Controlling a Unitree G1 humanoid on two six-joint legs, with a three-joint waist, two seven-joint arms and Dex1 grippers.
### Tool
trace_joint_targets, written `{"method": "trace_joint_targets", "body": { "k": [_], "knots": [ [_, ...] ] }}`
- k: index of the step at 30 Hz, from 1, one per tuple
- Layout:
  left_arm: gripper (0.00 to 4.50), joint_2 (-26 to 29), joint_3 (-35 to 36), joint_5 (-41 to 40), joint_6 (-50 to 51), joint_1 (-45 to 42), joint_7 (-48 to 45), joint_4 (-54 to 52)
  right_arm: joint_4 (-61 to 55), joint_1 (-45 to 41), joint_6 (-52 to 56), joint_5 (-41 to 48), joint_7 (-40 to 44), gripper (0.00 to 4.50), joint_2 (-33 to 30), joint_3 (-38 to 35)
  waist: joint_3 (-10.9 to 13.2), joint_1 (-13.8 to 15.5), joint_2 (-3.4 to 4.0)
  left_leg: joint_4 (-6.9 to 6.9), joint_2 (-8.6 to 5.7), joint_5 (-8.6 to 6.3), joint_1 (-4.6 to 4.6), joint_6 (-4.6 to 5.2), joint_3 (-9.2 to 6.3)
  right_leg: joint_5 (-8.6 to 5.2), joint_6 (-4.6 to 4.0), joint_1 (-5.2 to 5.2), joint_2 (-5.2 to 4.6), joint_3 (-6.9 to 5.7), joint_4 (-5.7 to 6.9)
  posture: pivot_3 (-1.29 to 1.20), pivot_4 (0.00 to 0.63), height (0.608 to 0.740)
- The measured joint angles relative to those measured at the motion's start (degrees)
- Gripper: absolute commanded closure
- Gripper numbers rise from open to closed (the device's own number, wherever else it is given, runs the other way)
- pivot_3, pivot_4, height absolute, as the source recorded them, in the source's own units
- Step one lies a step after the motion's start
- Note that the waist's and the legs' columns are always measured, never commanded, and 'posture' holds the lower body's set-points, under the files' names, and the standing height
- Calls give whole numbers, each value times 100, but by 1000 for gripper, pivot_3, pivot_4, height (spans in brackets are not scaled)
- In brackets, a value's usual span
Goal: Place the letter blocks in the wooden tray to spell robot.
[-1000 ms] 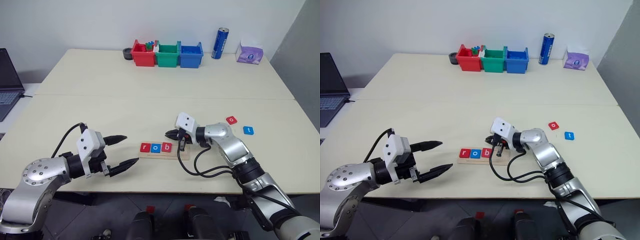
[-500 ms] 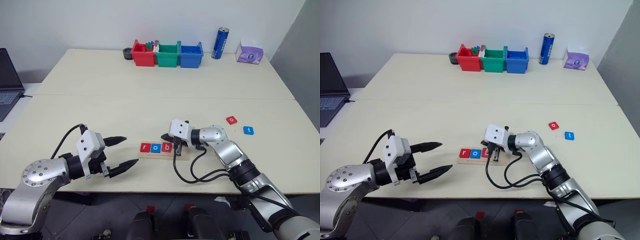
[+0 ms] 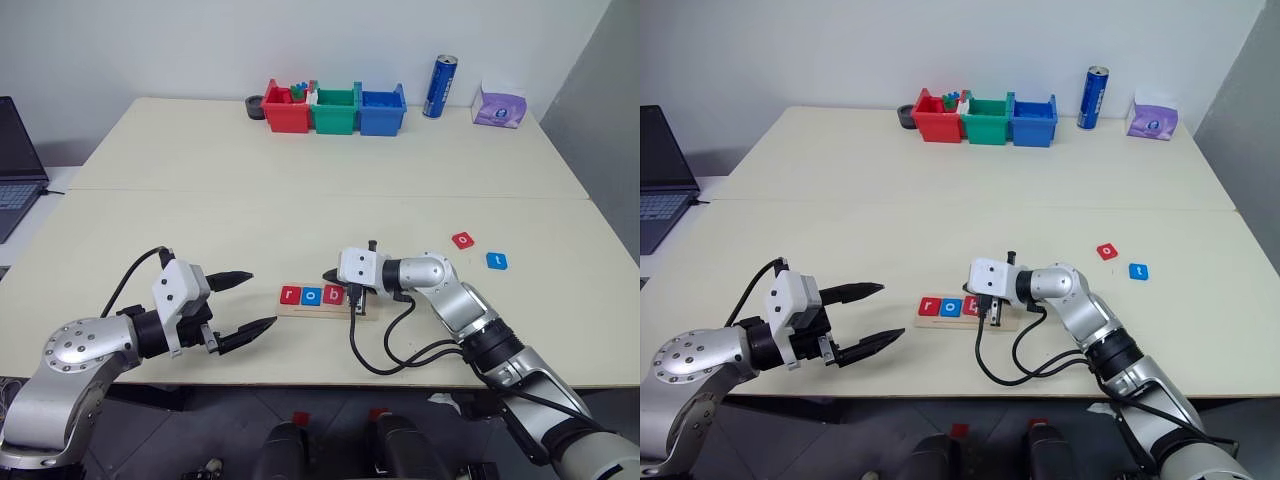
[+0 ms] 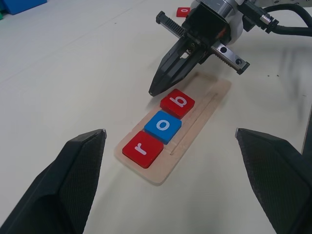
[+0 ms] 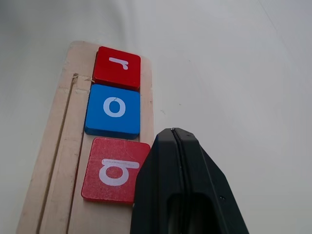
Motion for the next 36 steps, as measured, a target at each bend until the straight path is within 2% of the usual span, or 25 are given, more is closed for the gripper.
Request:
{"method": "trace_joint_targets", "body": {
  "k": [29, 33, 36],
  "knots": [
    [0, 0, -2, 45, -6, -41, 49, 0, -273, 176, -237, -140, 208, 4484, -30, 84, 0, 1, 0, 0, 0, 0, 0, 0, 0, 0, 0, 0, 0, 0, 0, 0, 150, 740],
    [0, 0, -4, 46, -10, -52, 44, 0, -547, 176, 108, 34, 204, 4484, 38, -42, 0, 2, 0, 0, 1, 0, 0, 0, -2, 0, -1, 0, 0, 0, 1, 0, 150, 740],
    [0, 3, -4, 28, -12, 31, 1, -46, -1016, 220, 788, 306, 120, 4484, 32, -359, 0, 6, 0, 1, 4, 0, -2, 0, -4, 1, -3, 0, -2, -1, 1, 0, 150, 740]
  ]
}}
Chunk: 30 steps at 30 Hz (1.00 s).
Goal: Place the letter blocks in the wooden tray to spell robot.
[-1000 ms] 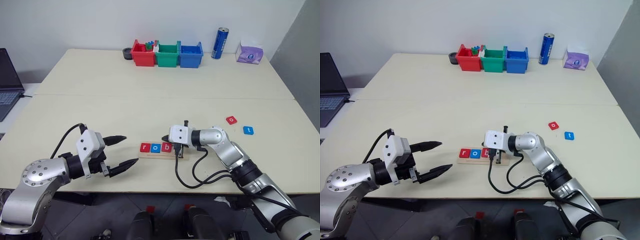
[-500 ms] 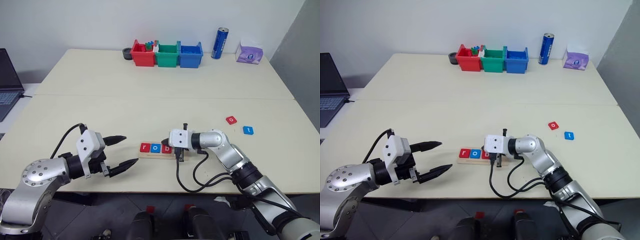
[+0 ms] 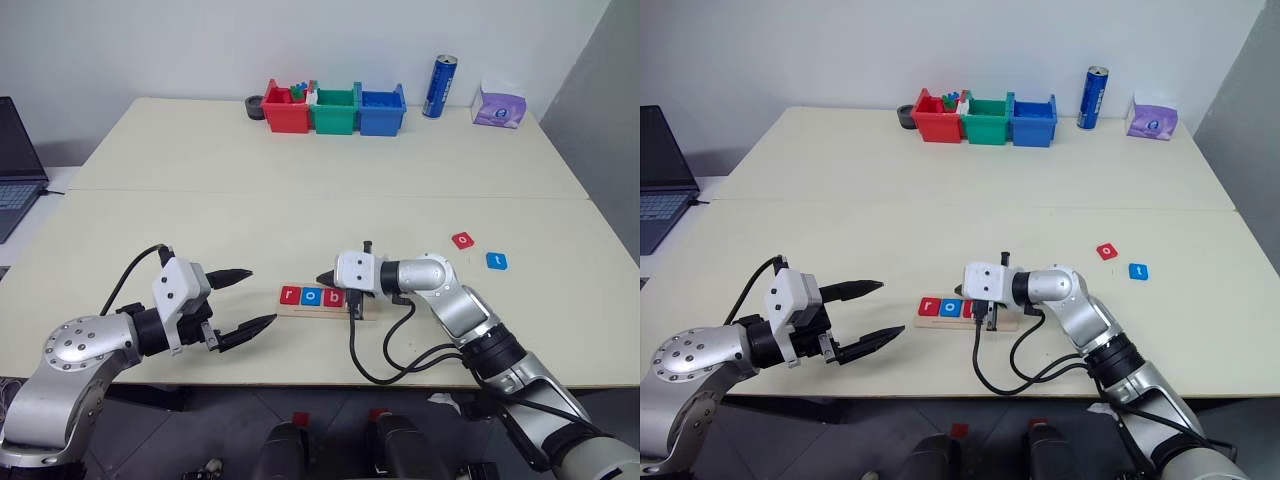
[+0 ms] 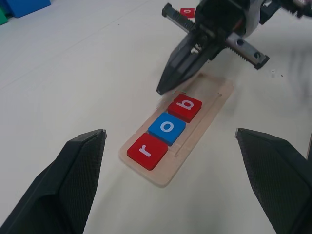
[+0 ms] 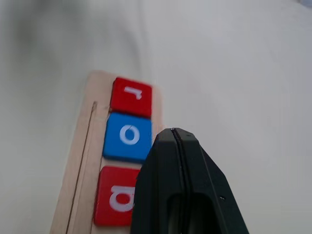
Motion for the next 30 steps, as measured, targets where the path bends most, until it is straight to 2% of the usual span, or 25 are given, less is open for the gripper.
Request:
{"method": "trace_joint_targets", "body": {
  "k": [5, 9, 11, 14, 17, 22, 24, 28, 30],
  "knots": [
    [0, -6, -1, -279, 67, 731, -207, -403, -1314, 767, 1619, 495, -157, 4484, -611, -979, 0, 42, 0, 0, -4, -1, -17, -1, -13, -7, 5, 0, -34, 1, -4, 0, 150, 740],
    [0, -74, -3, -443, 96, 963, -155, -909, -2651, 1474, 3671, 1121, -705, 4484, -511, -2008, 0, 22, 1, 0, -4, 0, -18, 0, -15, -9, 9, -4, -33, 4, -1, 0, 150, 740],
    [0, -180, -159, -441, 120, 745, 2, -975, -3087, 1636, 4443, 1311, -1064, 4484, -351, -2454, 1, 17, 3, 1, -10, 0, -10, -1, -15, -22, 31, 2, -25, 3, 0, 0, 150, 740],
    [0, -493, -521, -367, 233, -182, 503, -906, -3381, 1753, 5134, 1348, -1834, 4484, 34, -3036, 0, 29, 1, 7, -18, 1, -3, -2, -24, -9, 27, 13, -1, 0, -1, 0, 150, 740],
    [0, -720, -951, -167, 318, -773, 869, -810, -3400, 1789, 5230, 1192, -2555, 3943, 141, -3282, 0, 9, 3, 2, -17, 1, 7, -2, -1, -6, 28, 13, 2, 3, -2, 0, 150, 740],
    [0, -1263, -1712, 190, 383, -1302, 1301, -468, -3133, 1801, 5214, 823, -3682, 2155, 300, -3630, 0, -14, 3, -1, -15, 1, -3, -2, 9, -7, 29, 2, 3, 14, -4, 0, 150, 740],
    [0, -1380, -1838, 295, 387, -1392, 1422, -390, -3056, 1800, 5194, 764, -3966, 1314, 330, -3694, 0, -15, 3, -3, -12, 1, -8, -2, 8, -7, 28, -7, 6, 15, -3, 0, 150, 740],
    [0, -1836, -2045, 439, 377, -1680, 1723, -97, -2818, 1757, 5059, 771, -4272, 22, 414, -3723, -1, -5, 4, 3, -14, 1, -14, -1, 8, -6, 30, -9, 6, 13, -2, 0, 150, 740],
    [0, -1968, -2187, 502, 366, -1789, 1784, 32, -2636, 1679, 4964, 790, -4332, 22, 442, -3674, -1, -9, 4, 3, -16, 1, -13, -1, 12, -5, 31, -9, 6, 17, -2, 0, 150, 740]
  ]
}}
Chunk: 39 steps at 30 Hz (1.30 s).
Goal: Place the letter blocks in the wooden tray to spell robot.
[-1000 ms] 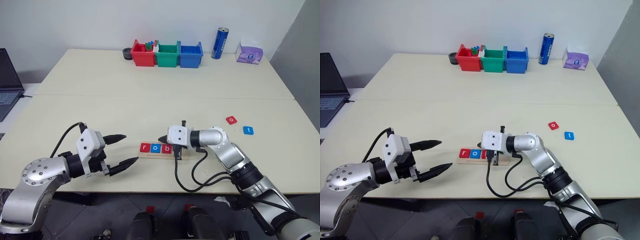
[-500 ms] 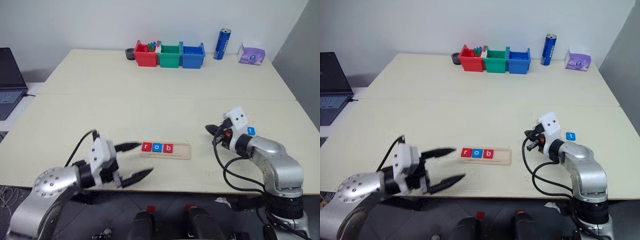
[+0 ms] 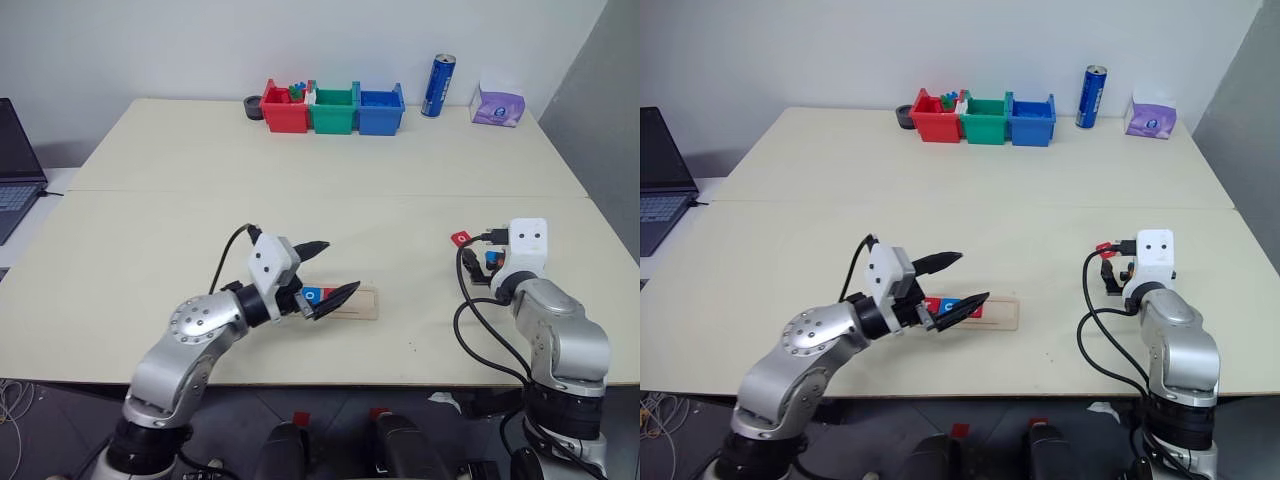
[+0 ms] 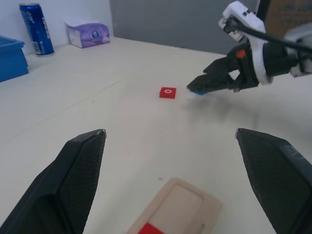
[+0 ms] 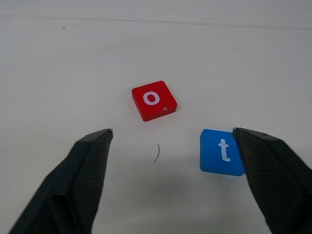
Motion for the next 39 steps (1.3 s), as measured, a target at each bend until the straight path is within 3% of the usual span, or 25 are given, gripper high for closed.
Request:
{"method": "trace_joint_targets", "body": {
  "k": [21, 36, 39],
  "knots": [
    [0, -177, -182, 229, -86, -432, -42, 394, 2758, -1067, -1754, 69, 1, 22, -212, 430, 0, 2, 0, -2, 3, 0, -10, 0, 0, 16, -26, -9, 3, -1, -1, 0, 150, 740],
    [0, -177, -181, 177, 158, -501, -75, 365, 3459, -1325, -1973, 445, -23, 22, -232, 318, 0, 2, 0, -2, 3, 0, -9, 0, -1, 17, -28, -8, 3, -2, 0, 0, 150, 740],
    [0, -176, -180, 158, 182, -502, -70, 353, 3354, -1286, -1851, 485, -104, 601, -229, 230, 0, 5, 0, -2, 3, 0, -10, 0, -1, 17, -28, -8, 2, -2, 0, 0, 150, 740]
  ]
}}
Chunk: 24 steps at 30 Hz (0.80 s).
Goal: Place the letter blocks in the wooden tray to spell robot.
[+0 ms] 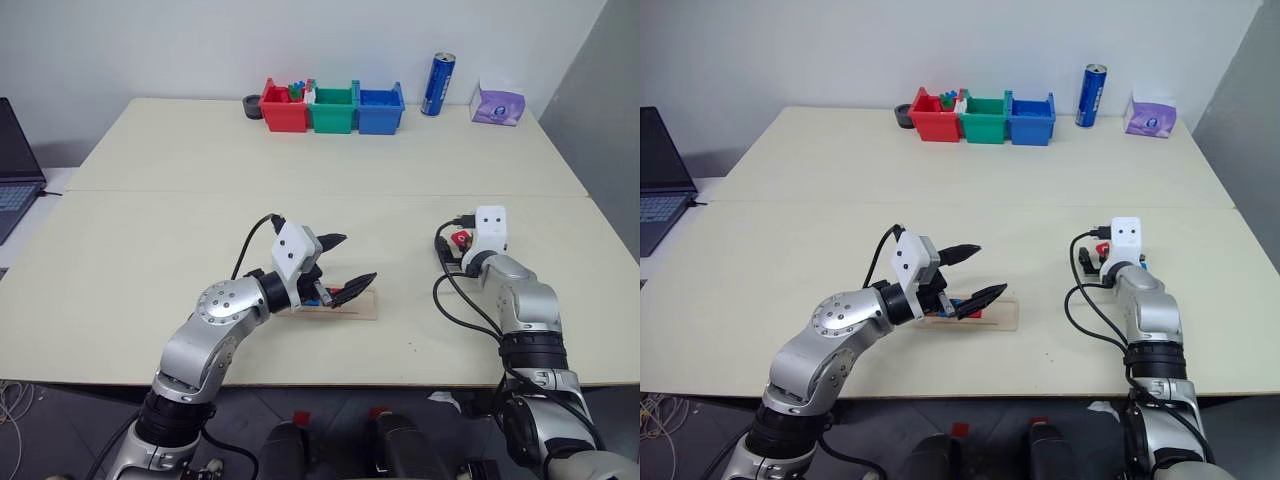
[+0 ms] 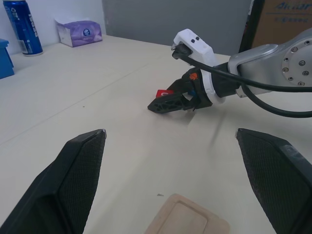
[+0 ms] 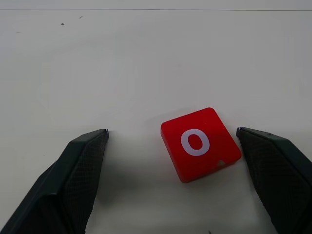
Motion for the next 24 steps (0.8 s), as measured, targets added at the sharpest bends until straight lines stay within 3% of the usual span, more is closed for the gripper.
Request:
{"method": "trace_joint_targets", "body": {
  "k": [7, 14, 20, 24],
  "knots": [
    [0, 0, 3, 2, 60, 2, 24, -2, -604, 206, 531, 166, -217, 3043, 156, -176, 0, 1, 0, 0, 1, 0, 0, 0, -1, 0, 0, 0, 0, -1, 0, 0, 150, 740],
    [0, -3, 0, 1, 61, 1, 3, -7, -1381, 498, 1160, 161, -170, 3047, 114, 179, 0, 0, 1, -2, 1, 0, -1, 0, -2, -1, 1, -2, 1, -1, 0, 0, 150, 740],
    [0, 492, 76, -249, 122, 551, -329, -525, -3807, 1707, 2761, 523, 205, 3047, -205, 700, -2, -5, 2, -7, 5, -1, -5, 0, -15, -16, 25, -3, 0, 0, -1, 0, 150, 740],
    [0, 1027, 345, -540, 195, 1146, -684, -888, -5333, 2291, 4242, 905, 217, 3047, 171, 685, -2, -13, 3, -7, 15, -1, 1, 0, -30, -27, 15, 0, 4, -3, 1, 0, 150, 740]
  ]
}}
